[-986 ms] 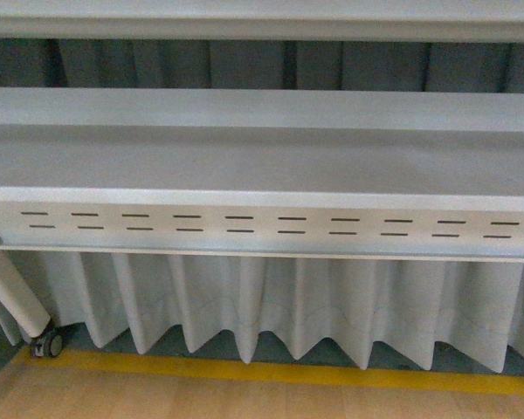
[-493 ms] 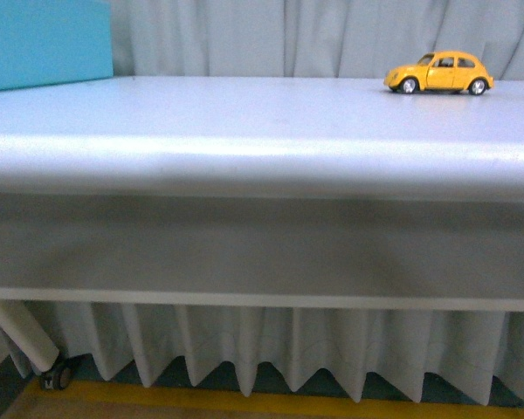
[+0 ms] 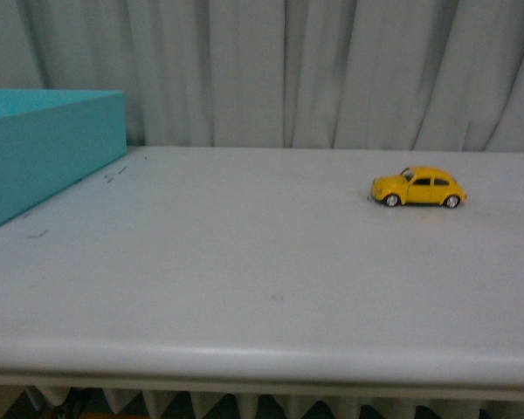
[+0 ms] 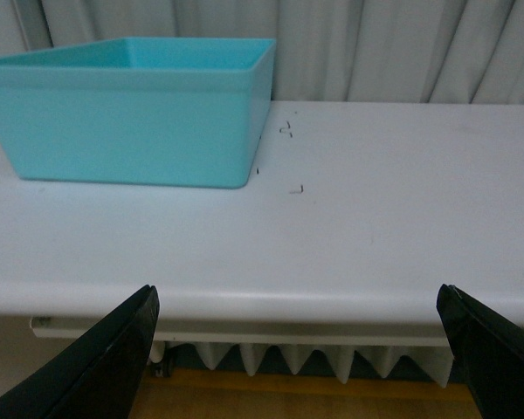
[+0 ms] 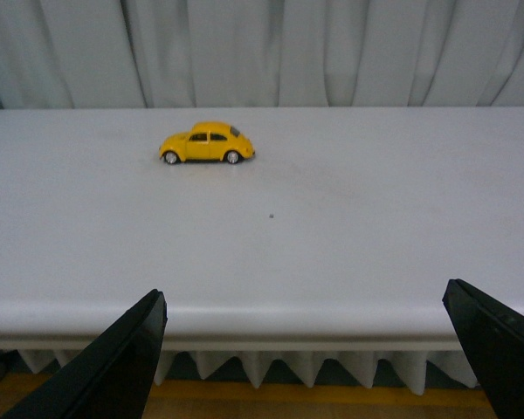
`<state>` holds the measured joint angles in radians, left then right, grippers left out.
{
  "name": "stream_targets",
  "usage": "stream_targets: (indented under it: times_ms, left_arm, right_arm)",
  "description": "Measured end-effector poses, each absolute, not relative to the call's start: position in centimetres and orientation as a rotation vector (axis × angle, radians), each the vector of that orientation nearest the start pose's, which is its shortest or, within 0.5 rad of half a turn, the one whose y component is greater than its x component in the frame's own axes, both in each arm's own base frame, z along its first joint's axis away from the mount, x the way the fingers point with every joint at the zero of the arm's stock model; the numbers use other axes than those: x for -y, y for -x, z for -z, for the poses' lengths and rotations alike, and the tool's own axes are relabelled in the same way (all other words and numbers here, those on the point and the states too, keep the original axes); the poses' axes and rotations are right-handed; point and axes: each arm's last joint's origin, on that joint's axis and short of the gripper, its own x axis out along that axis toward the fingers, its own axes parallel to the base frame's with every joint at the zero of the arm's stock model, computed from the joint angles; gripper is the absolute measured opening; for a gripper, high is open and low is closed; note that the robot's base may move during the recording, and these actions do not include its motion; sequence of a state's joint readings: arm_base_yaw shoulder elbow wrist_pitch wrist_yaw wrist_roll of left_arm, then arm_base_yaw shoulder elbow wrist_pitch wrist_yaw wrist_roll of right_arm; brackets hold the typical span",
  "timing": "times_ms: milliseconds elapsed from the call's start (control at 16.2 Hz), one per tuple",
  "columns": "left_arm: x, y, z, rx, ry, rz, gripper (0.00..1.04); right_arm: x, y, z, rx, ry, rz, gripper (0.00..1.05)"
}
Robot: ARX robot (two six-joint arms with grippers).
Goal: Wind up and store yellow beetle toy
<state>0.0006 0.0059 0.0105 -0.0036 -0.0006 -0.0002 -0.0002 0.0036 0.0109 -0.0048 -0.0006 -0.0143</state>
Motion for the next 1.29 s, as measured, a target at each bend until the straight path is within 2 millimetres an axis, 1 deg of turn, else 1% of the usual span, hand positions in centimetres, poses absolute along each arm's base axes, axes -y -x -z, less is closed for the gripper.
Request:
stream_targets:
  times_ms: [1295]
  left_arm:
    - [-0.01, -9.74, -16.63, 0.001, 0.000, -0.001, 0.98]
  right_arm:
    - [0.00, -9.73, -16.65, 0.003, 0.010, 0.000, 0.98]
